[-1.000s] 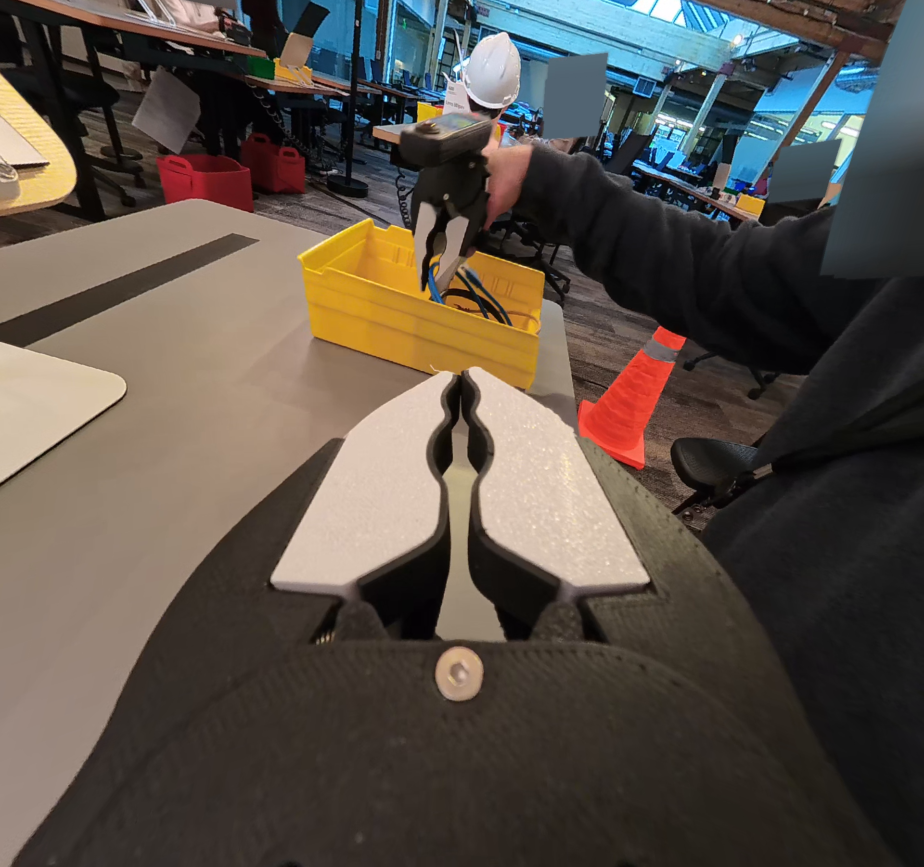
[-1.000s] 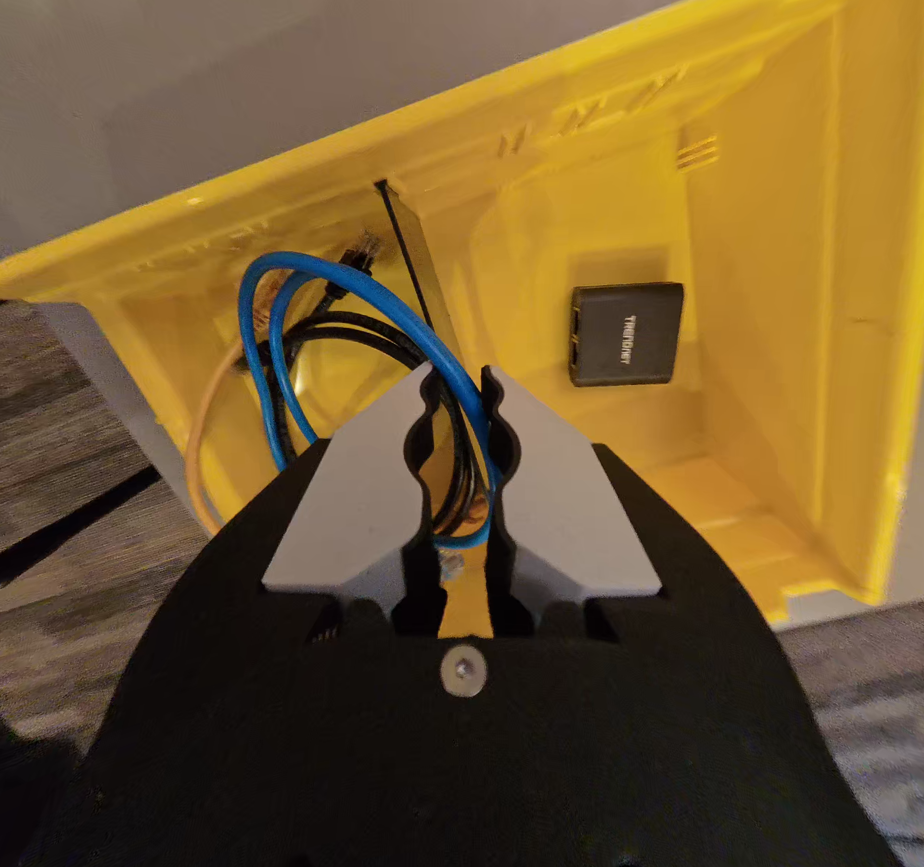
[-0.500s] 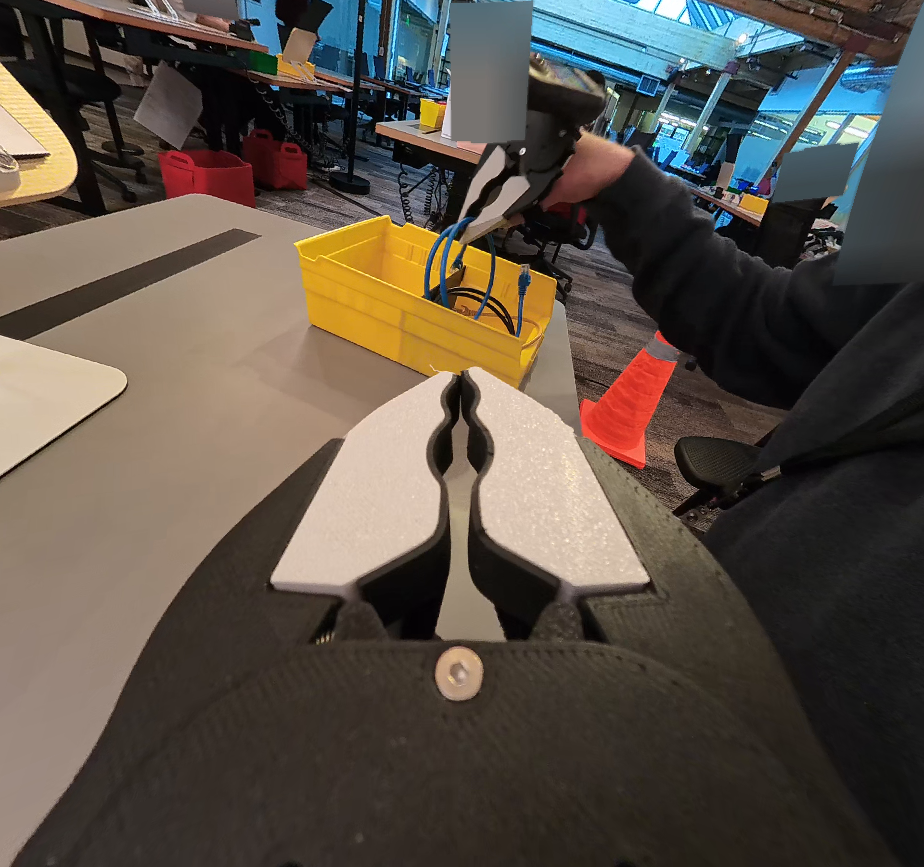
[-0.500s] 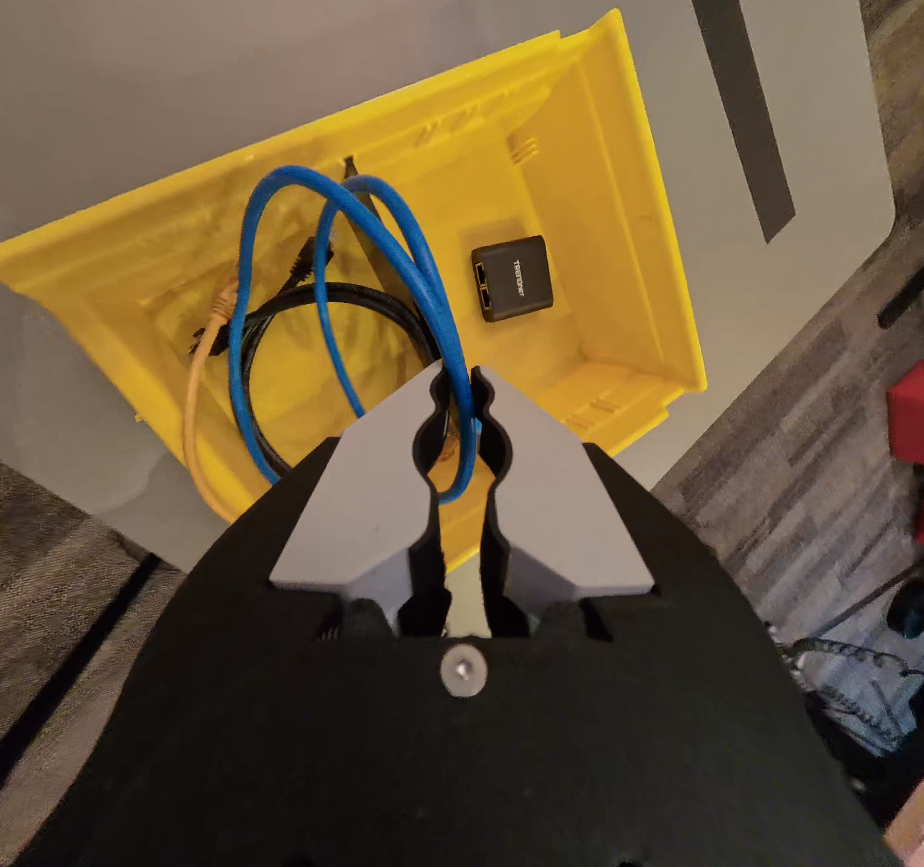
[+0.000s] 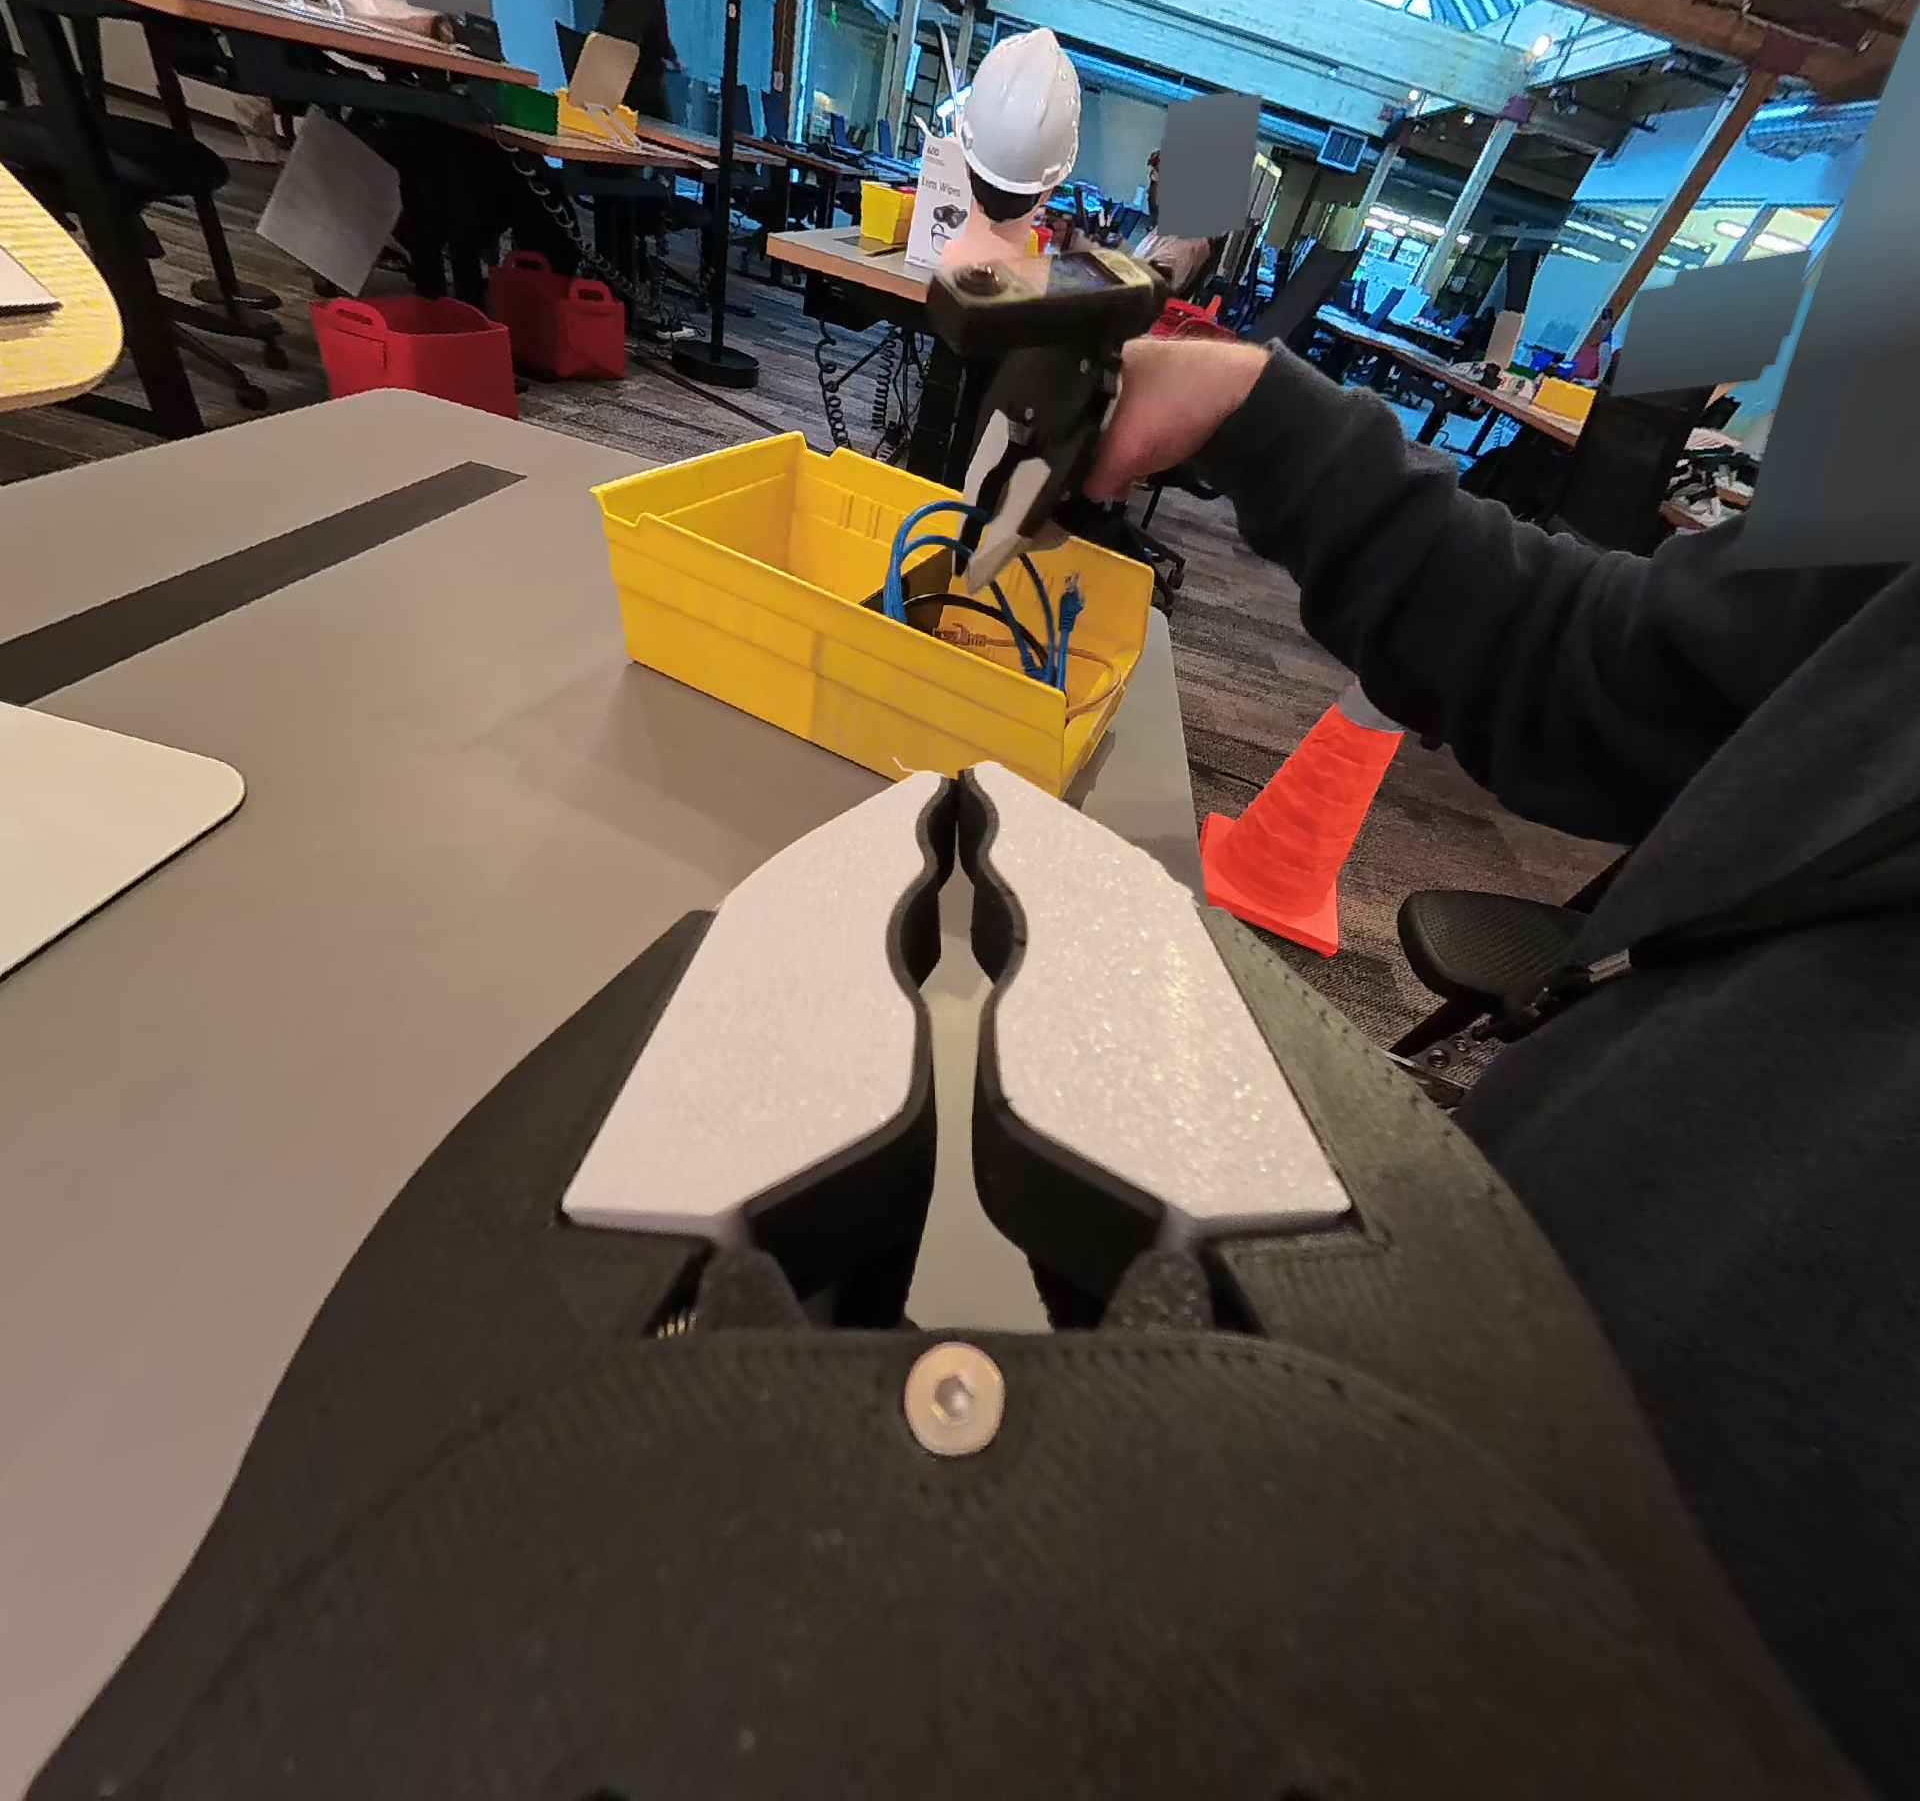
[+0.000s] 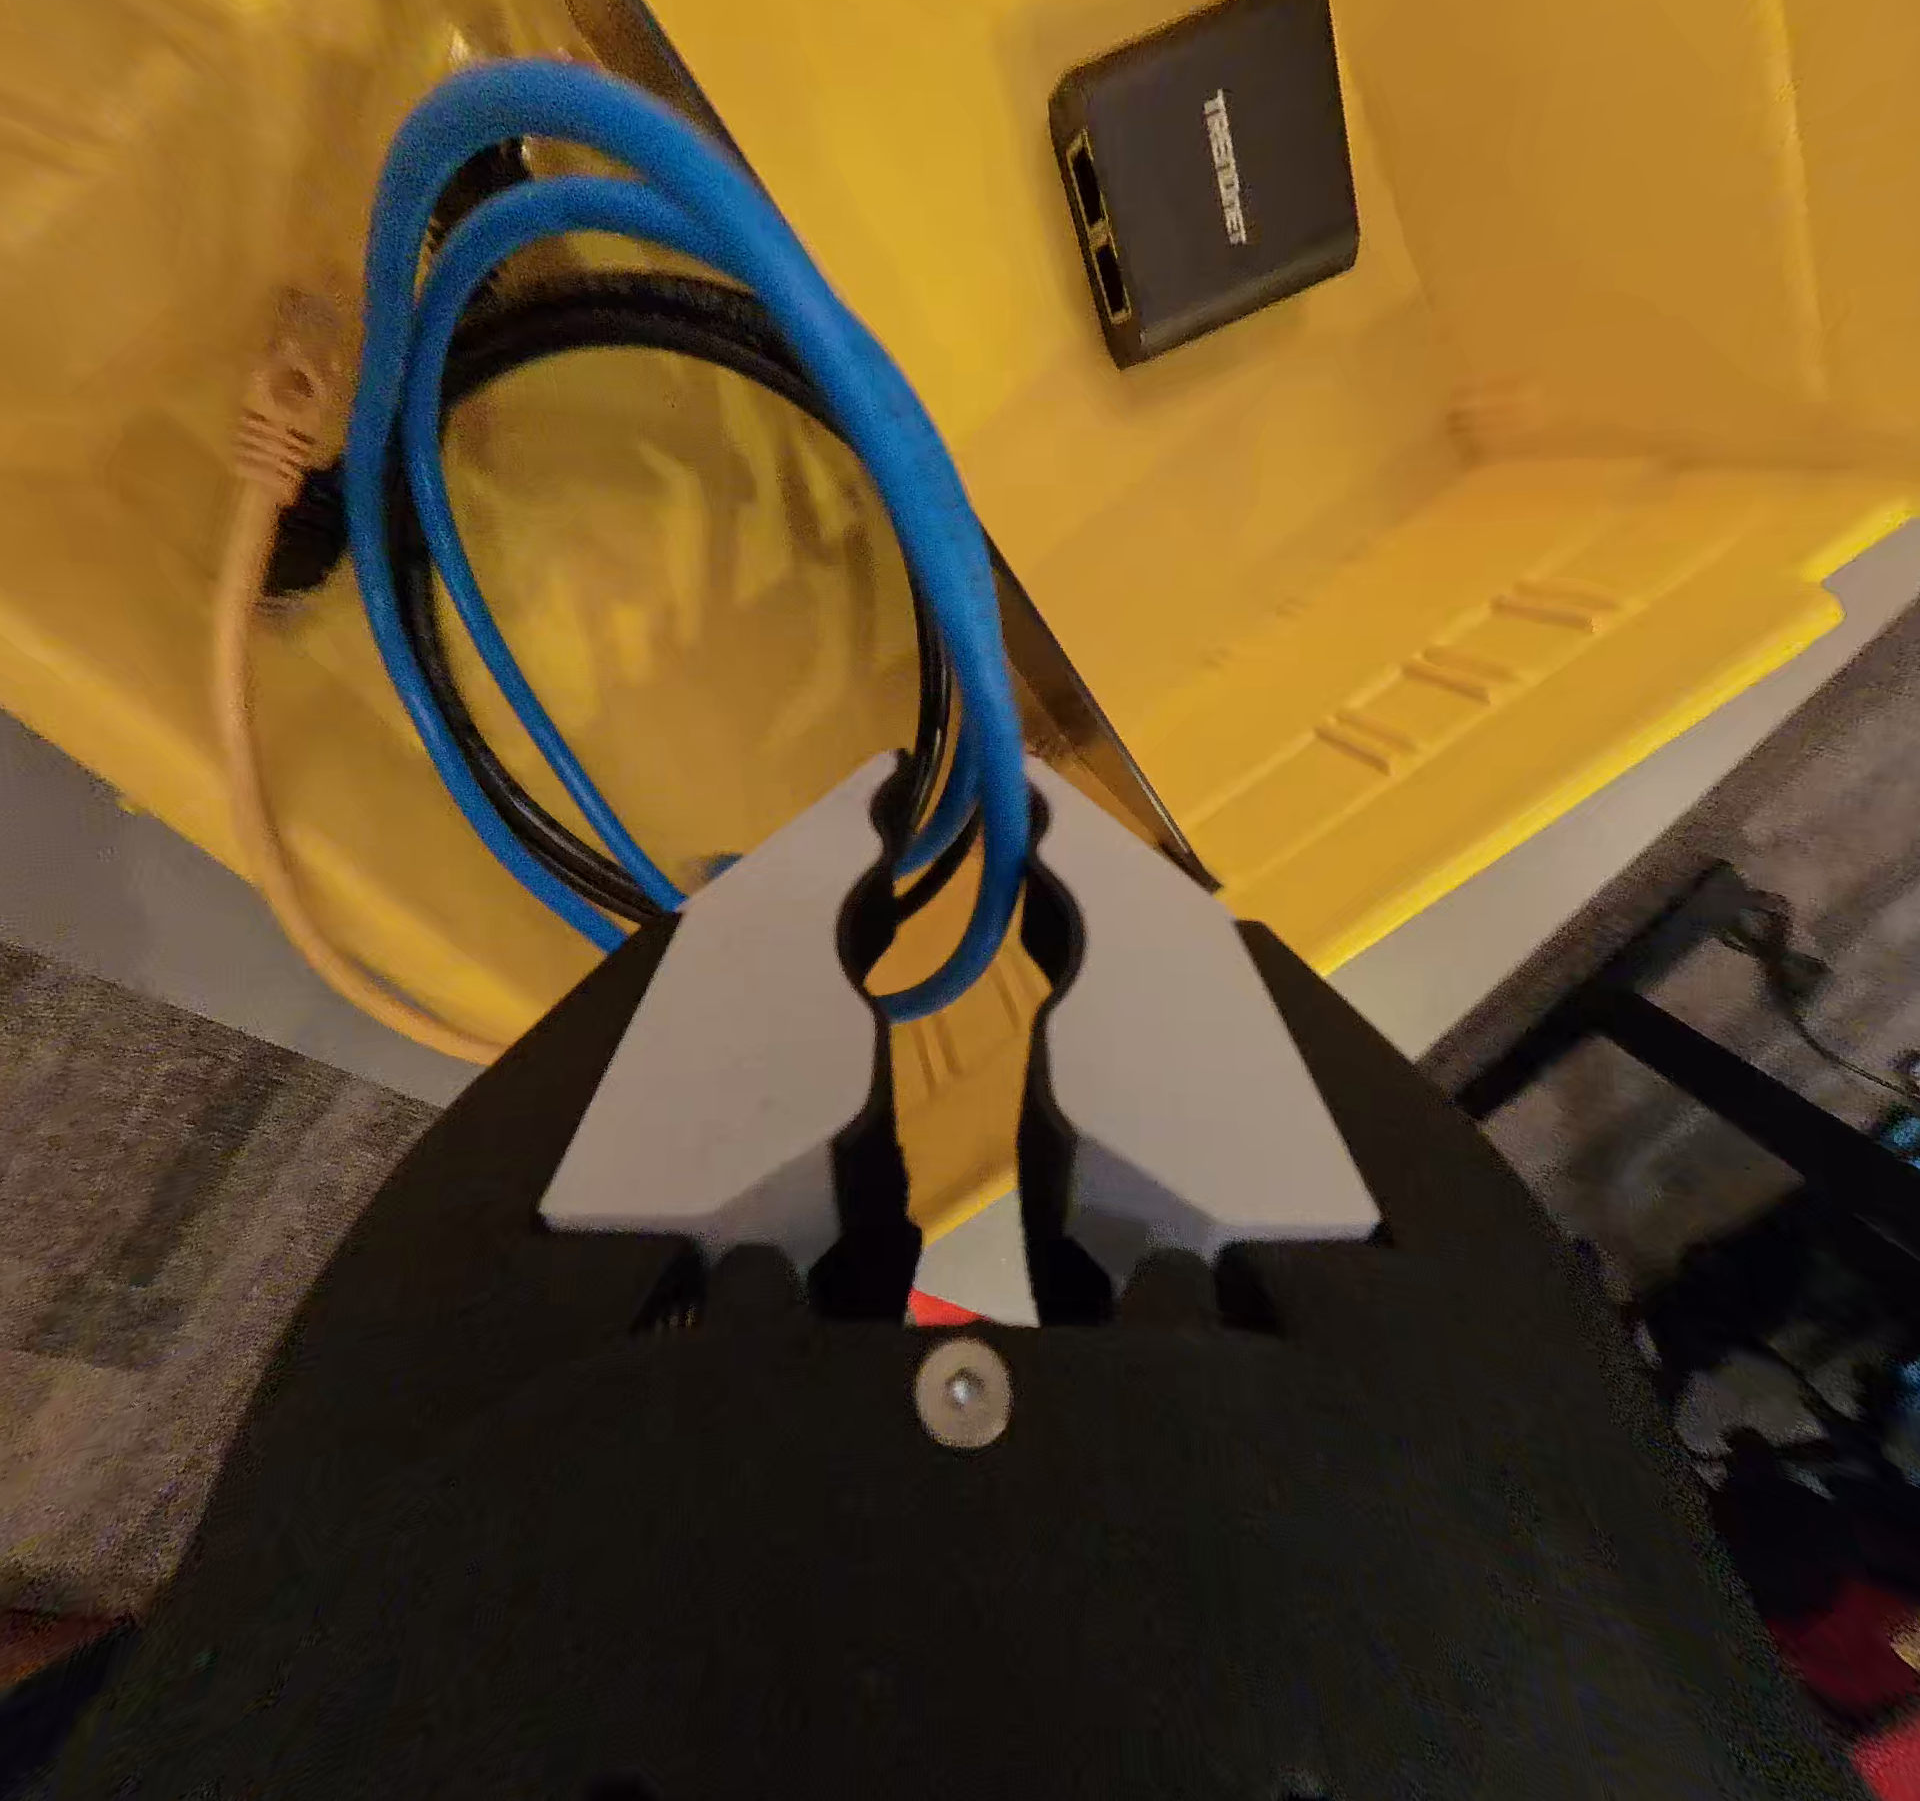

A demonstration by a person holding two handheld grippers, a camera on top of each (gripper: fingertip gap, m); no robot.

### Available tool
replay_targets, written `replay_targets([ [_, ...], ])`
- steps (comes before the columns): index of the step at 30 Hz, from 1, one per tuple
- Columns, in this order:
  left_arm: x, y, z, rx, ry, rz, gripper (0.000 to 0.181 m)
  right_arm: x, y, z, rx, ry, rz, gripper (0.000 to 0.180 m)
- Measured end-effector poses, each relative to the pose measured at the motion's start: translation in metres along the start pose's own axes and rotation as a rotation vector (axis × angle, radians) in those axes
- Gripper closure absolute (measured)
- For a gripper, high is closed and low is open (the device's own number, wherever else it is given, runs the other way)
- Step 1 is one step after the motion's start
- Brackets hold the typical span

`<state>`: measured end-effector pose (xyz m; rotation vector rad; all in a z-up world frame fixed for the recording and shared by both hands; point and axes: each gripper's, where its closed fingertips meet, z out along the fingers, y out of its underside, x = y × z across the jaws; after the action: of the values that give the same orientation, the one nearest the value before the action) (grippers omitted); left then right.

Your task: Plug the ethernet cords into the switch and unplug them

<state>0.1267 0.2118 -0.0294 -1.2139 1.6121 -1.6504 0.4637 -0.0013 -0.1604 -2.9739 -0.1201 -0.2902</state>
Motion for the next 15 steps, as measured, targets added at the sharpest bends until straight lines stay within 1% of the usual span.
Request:
replay_targets([
  [1, 0.0, 0.0, 0.0, 0.0, -0.003, 0.002, 0.181, 0.0, 0.001, -0.002, -0.001, 0.022, -0.019, 0.154],
  [3, -0.001, -0.001, -0.001, 0.003, -0.005, 0.001, 0.181, 0.003, -0.008, -0.016, 0.055, 0.078, -0.038, 0.146],
  [6, -0.003, -0.003, -0.001, 0.001, -0.015, 0.008, 0.181, 0.011, -0.007, -0.04, 0.08, 0.153, -0.032, 0.14],
  [8, -0.004, -0.006, -0.004, -0.004, -0.03, 0.03, 0.179, 0.019, -0.004, -0.057, 0.113, 0.221, 0.001, 0.136],
  [10, -0.005, -0.015, -0.012, -0.007, -0.056, 0.063, 0.177, 0.02, 0.001, -0.067, 0.16, 0.243, 0.057, 0.132],
  [12, -0.012, -0.029, -0.026, -0.011, -0.134, 0.113, 0.172, 0.019, 0.014, -0.065, 0.167, 0.258, 0.106, 0.128],
  [15, -0.034, -0.051, -0.066, -0.041, -0.351, 0.2, 0.157, 0.022, 0.036, -0.057, 0.196, 0.281, 0.209, 0.12],
])
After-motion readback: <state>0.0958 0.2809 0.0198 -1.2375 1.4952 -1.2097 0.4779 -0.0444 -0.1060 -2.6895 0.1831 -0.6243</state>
